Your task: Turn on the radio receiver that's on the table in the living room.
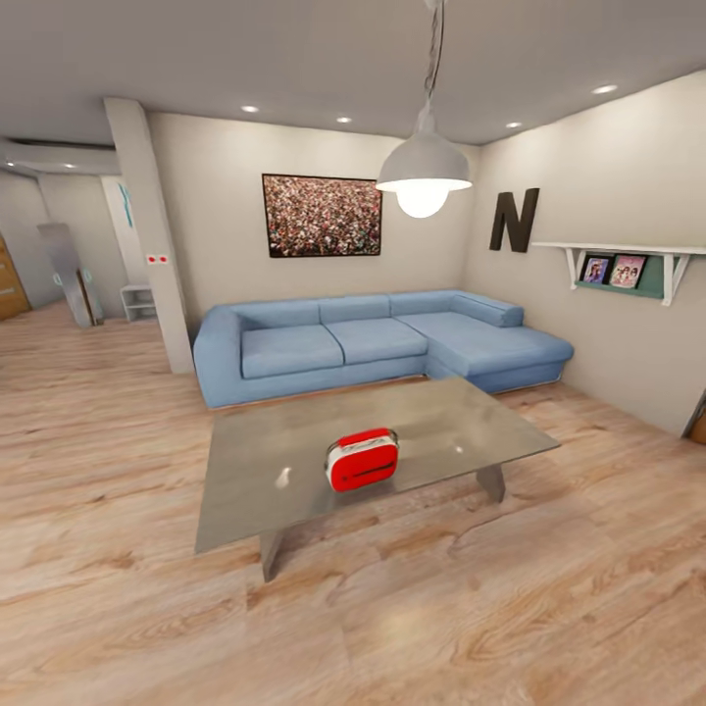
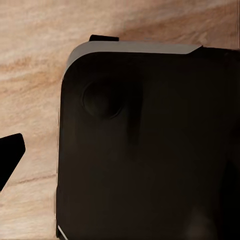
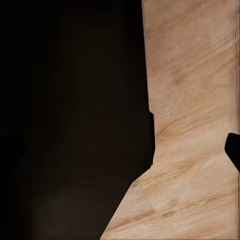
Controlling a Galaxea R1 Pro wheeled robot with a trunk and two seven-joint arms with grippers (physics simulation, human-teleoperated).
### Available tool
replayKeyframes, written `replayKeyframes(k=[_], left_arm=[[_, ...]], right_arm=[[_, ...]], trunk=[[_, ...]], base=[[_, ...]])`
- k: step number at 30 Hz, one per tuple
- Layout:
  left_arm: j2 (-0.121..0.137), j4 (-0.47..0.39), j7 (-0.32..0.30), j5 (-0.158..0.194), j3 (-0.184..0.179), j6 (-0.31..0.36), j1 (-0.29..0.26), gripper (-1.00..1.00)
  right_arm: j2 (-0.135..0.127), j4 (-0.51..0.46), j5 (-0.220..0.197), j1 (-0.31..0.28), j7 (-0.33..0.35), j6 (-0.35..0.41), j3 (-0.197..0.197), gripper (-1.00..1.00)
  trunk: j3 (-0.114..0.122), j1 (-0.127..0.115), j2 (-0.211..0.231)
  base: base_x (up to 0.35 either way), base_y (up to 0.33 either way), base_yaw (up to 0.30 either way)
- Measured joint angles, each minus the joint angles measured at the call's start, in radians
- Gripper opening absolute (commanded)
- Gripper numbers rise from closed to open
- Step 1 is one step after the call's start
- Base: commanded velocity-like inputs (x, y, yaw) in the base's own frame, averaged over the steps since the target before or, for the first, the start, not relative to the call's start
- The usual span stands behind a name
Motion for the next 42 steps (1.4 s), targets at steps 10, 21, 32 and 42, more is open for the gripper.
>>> replayKeyframes(k=[10,21,32,42], left_arm=[[0.001,0.0,0.001,0.0,0.0,0.0,0.0,1.0],[0.002,0.0,0.002,0.0,0.001,0.0,0.0,1.0],[0.002,0.0,0.002,0.002,0.001,0.0,0.0,1.0],[0.002,0.0,0.002,0.002,0.001,0.0,0.0,1.0]], right_arm=[[0.0,0.0,0.0,0.0,-0.002,0.001,0.001,1.0],[0.0,0.0,0.001,0.0,-0.002,0.002,0.003,1.0],[0.0,0.0,0.011,0.0,-0.001,0.002,0.01,1.0],[0.0,0.0,0.012,0.0,0.0,0.002,0.011,1.0]], trunk=[[0.0,0.0,0.0],[0.0,0.0,0.0],[0.0,0.0,0.0],[0.0,0.0,0.0]], base=[[0.265,-0.161,-0.002],[0.245,-0.161,0.0],[0.229,-0.158,0.0],[0.194,-0.132,0.0]])
